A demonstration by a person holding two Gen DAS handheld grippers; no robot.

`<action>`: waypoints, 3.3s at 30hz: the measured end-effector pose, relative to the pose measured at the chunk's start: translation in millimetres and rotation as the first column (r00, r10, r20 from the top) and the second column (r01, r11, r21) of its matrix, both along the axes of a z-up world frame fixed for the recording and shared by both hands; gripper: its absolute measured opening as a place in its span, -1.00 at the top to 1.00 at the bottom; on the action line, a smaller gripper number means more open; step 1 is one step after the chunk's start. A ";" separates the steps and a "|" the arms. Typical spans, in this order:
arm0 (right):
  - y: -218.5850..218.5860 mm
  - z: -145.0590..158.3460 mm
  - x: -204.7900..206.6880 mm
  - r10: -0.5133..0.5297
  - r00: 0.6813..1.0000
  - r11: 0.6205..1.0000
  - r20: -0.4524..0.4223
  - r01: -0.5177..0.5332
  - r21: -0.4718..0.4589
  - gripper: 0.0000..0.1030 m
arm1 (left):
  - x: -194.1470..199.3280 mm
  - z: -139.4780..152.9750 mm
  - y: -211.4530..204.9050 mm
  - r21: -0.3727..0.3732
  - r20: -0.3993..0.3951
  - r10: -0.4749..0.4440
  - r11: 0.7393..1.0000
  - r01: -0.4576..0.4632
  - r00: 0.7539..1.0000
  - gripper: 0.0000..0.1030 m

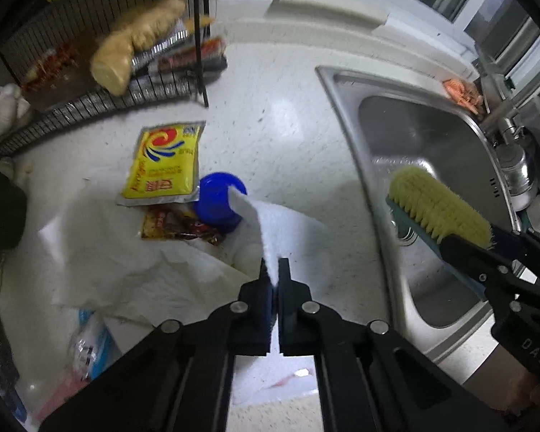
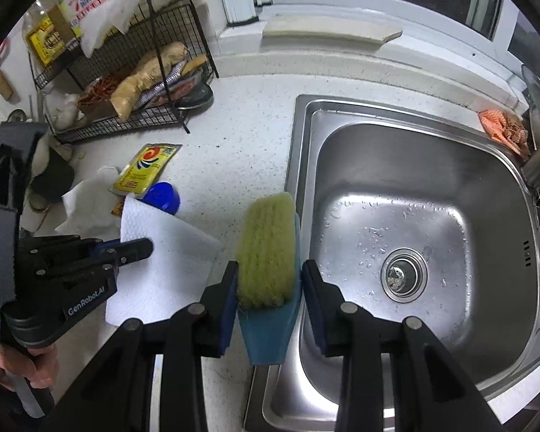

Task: Collect trash
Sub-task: 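Pinch a white paper towel with the left tool while the right tool holds the brush, then carry the paper towel and brush down over the red bin, then open the left tool to drop the towel while the right tool drops the brush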

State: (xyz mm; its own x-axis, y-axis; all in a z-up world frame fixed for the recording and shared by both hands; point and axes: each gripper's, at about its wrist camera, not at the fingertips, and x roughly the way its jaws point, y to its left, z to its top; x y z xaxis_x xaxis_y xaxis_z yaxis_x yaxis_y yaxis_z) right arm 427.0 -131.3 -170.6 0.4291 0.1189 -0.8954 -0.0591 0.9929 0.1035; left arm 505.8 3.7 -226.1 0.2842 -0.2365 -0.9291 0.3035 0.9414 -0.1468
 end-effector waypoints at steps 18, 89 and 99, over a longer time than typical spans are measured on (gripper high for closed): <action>-41.5 78.1 -118.0 0.024 0.987 0.999 0.160 -0.029 0.028 0.36 | -117.0 98.6 -43.9 -0.014 0.181 0.025 1.000 -0.022 0.983 0.98; -226.0 -381.6 -310.6 -0.253 0.941 0.965 -0.224 0.263 0.016 0.36 | -340.5 -396.7 -277.6 0.014 -0.233 -0.285 0.955 0.296 0.930 0.27; -215.0 -369.9 -317.6 -0.213 0.949 0.974 -0.234 0.225 0.028 0.36 | -344.9 -372.3 -255.7 0.006 -0.200 -0.261 0.964 0.267 0.945 -0.17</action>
State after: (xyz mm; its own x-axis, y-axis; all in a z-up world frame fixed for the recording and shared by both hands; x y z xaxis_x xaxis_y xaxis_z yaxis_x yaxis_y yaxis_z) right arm 109.4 -346.3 -540.5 0.2348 0.0953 -0.9673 0.1904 0.9714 0.1419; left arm 160.9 -252.0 -598.3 0.0280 -0.2469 -0.9686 0.5102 0.8368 -0.1986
